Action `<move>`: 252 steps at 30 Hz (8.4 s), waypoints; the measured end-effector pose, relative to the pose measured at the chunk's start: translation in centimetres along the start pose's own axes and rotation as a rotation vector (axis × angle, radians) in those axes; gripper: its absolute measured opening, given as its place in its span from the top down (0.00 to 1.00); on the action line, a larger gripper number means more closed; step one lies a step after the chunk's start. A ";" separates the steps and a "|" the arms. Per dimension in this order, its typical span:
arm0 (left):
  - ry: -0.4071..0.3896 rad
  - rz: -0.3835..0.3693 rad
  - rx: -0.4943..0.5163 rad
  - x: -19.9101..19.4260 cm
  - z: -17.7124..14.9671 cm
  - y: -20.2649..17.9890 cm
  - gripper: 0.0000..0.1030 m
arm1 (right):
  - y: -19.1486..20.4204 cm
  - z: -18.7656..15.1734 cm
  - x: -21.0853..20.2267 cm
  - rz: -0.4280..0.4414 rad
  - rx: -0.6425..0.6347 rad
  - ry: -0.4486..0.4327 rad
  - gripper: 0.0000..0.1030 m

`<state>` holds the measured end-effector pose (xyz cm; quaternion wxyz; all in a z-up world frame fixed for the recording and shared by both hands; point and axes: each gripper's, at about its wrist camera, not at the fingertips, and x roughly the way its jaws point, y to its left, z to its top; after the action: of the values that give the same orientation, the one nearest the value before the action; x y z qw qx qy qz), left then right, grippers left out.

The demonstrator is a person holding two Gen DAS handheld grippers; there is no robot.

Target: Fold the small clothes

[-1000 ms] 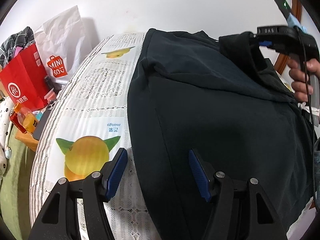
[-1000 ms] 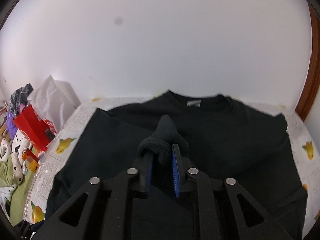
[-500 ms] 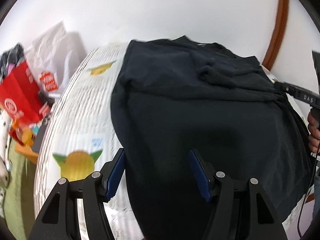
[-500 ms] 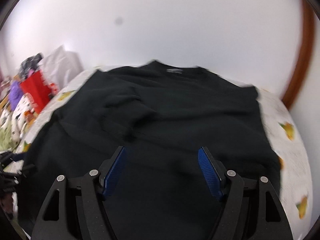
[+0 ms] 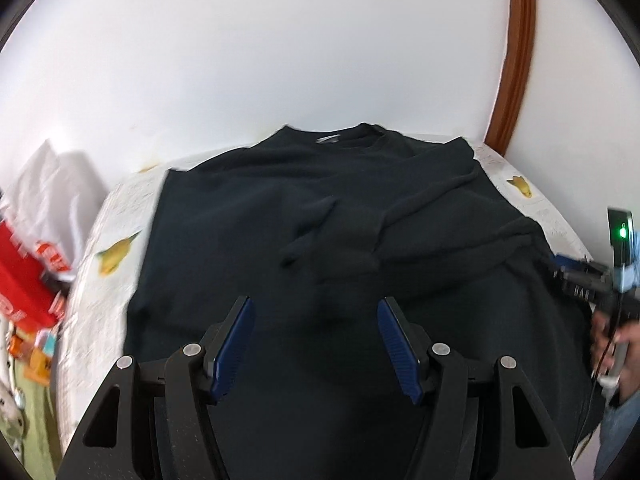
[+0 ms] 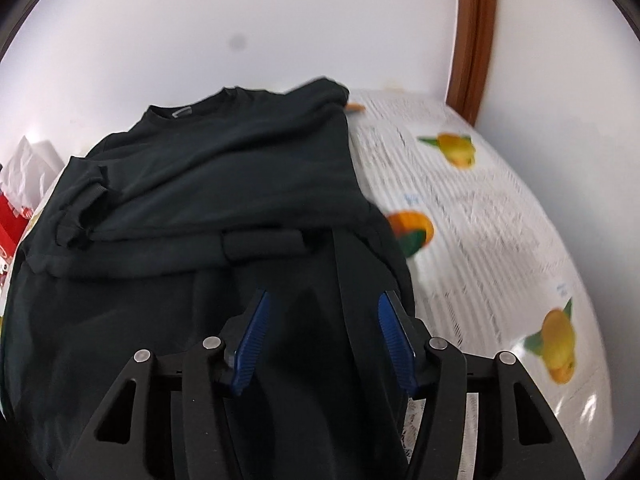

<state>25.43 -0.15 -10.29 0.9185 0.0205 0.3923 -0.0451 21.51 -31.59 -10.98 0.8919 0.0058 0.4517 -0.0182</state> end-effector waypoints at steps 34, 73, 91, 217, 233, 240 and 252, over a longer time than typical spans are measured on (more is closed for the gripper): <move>-0.054 0.076 -0.138 5.1 6.2 5.1 0.91 | -0.2 -0.8 1.4 -0.038 -0.034 -0.011 0.45; 0.011 0.092 -0.219 -0.9 -1.6 12.0 0.86 | -2.1 0.9 -3.9 -0.083 0.046 -0.025 0.42; 0.113 0.075 -0.279 -7.2 -15.9 11.5 0.43 | -3.9 -11.2 -6.9 -0.027 0.062 0.068 0.36; 0.132 -0.034 -0.264 -6.9 -15.4 13.7 0.84 | -6.7 -5.0 -5.8 0.128 0.047 0.064 0.76; 0.071 -0.138 -0.250 -8.7 -13.1 10.5 0.55 | -2.6 -3.4 -8.9 0.094 0.071 -0.029 0.56; 0.148 -0.155 -0.264 -5.1 -12.9 9.2 0.55 | -2.7 -3.9 -6.0 0.140 0.154 -0.009 0.56; 0.023 -0.204 -0.285 -7.4 -9.6 9.8 0.94 | -2.2 -0.6 -7.3 0.260 0.183 -0.136 0.90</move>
<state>14.40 10.81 -11.60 0.8983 -0.1494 0.4052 -0.0816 16.59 -33.62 -5.46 0.9109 0.1444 0.3824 0.0560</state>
